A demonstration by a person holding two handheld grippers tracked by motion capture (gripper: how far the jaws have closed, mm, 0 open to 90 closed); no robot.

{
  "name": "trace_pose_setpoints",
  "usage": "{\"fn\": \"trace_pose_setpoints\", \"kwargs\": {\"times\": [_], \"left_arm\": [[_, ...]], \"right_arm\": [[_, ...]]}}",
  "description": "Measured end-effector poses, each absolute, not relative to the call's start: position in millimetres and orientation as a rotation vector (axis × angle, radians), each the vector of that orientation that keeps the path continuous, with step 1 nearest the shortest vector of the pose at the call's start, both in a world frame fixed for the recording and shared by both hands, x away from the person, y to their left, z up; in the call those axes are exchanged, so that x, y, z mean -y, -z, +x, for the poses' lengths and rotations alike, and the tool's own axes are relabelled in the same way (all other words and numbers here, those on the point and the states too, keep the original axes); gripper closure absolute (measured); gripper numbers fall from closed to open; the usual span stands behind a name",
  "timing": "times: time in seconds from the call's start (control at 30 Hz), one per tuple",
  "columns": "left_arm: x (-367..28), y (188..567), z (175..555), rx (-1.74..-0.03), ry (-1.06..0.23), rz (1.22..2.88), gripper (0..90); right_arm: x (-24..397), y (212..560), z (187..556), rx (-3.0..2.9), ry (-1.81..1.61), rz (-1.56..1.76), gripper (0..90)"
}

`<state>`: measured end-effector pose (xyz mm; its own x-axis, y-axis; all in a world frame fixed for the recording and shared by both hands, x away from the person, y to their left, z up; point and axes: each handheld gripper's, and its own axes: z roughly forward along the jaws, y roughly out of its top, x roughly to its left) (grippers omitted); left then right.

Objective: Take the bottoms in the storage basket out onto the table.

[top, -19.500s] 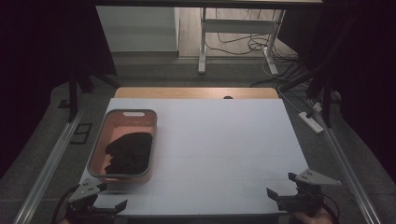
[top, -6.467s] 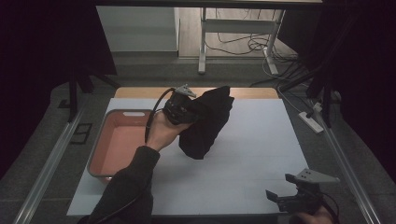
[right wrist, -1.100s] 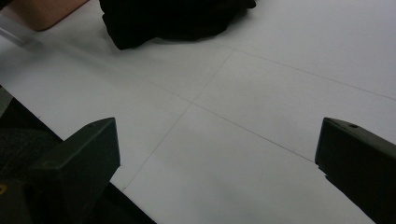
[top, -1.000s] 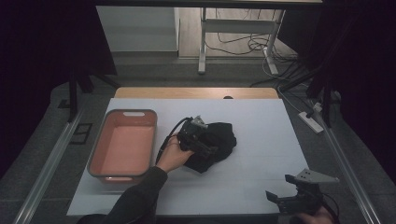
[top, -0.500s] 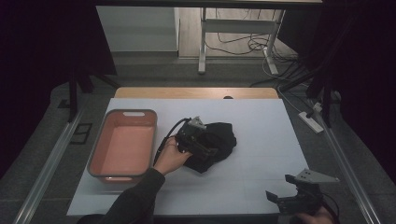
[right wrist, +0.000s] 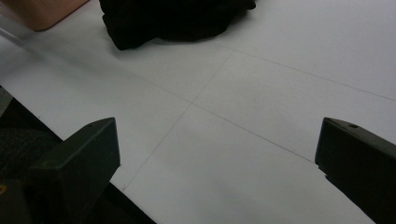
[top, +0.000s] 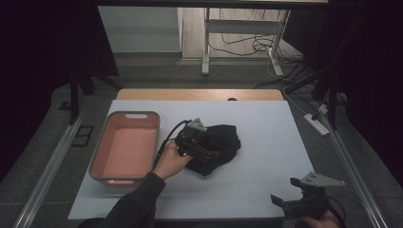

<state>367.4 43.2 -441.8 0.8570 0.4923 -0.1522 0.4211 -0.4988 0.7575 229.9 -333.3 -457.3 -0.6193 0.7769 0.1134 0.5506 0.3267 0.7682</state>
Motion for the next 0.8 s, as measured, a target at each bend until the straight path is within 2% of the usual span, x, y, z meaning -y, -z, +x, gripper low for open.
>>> {"fn": "trace_pose_setpoints", "kwargs": {"times": [0.43,0.8], "left_arm": [[-54,440,364,-0.668,-0.055,2.136,0.0],[-63,438,356,-0.671,-0.064,2.131,0.0]], "right_arm": [[334,457,230,-2.314,-1.183,1.200,0.3],[334,457,229,-2.312,-1.187,1.198,0.3]]}}
